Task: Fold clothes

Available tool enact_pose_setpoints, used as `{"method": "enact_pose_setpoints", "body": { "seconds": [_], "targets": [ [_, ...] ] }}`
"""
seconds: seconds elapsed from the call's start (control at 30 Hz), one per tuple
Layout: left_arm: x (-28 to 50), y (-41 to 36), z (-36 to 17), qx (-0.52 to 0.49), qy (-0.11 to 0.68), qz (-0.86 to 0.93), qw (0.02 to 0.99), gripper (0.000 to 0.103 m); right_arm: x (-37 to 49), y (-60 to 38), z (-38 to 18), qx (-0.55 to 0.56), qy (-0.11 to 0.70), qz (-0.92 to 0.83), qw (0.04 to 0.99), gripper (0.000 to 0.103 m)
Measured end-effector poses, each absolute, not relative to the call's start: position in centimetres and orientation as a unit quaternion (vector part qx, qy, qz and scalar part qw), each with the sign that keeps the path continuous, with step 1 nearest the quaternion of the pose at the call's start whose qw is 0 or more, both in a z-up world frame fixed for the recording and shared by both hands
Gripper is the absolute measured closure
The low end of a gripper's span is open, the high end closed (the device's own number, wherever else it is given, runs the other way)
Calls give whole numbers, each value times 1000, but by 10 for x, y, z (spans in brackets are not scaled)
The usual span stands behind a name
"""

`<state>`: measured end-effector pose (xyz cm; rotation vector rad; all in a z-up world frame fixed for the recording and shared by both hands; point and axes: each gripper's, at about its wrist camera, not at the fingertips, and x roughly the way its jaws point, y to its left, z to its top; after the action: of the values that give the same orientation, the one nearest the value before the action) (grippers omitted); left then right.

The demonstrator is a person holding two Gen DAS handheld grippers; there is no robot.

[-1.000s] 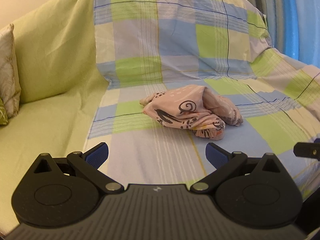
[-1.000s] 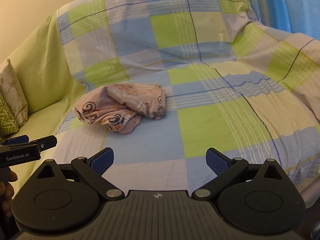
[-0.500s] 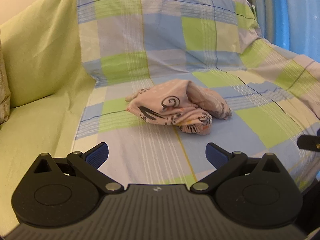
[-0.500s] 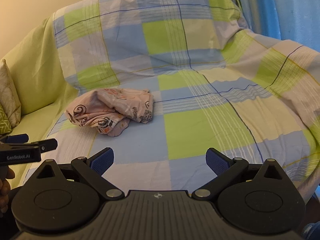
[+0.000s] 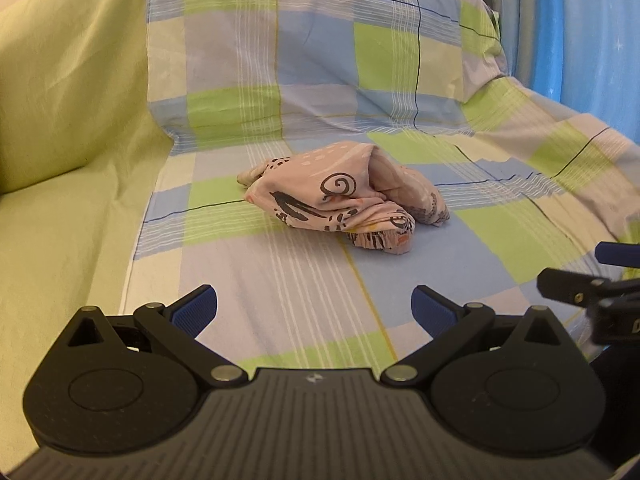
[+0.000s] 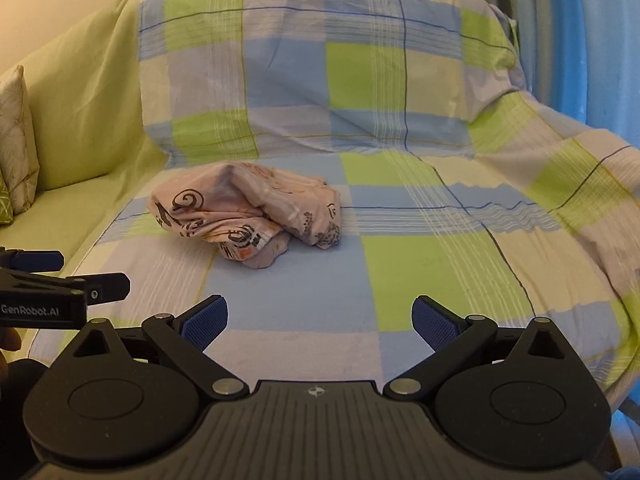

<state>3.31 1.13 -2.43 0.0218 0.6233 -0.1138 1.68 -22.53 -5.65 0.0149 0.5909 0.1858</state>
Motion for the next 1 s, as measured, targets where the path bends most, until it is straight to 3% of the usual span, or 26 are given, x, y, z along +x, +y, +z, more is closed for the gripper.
{"method": "enact_pose_setpoints", "body": {
  "seconds": [0.4,0.53,0.73,0.87,0.93,1.0],
  "targets": [
    [39,21,-25,10,318,-66,946,1,51,-215,-67,5,317,110,942,2],
    [46,24,-19,51,300,-74,950,1,69,-211,-64,-11,315,168,934,3],
    [77,18,-20,149,277,-90,945,1,106,-189,-58,-166,276,234,917,22],
    [111,2,-34,206,272,-121,932,1,124,-174,-77,-261,274,282,882,41],
    [128,-6,-42,222,267,-140,927,4,129,-166,-87,-293,273,311,862,43],
    [146,-12,-47,220,271,-157,924,21,134,-157,-96,-315,256,321,855,43]
  ]
}}
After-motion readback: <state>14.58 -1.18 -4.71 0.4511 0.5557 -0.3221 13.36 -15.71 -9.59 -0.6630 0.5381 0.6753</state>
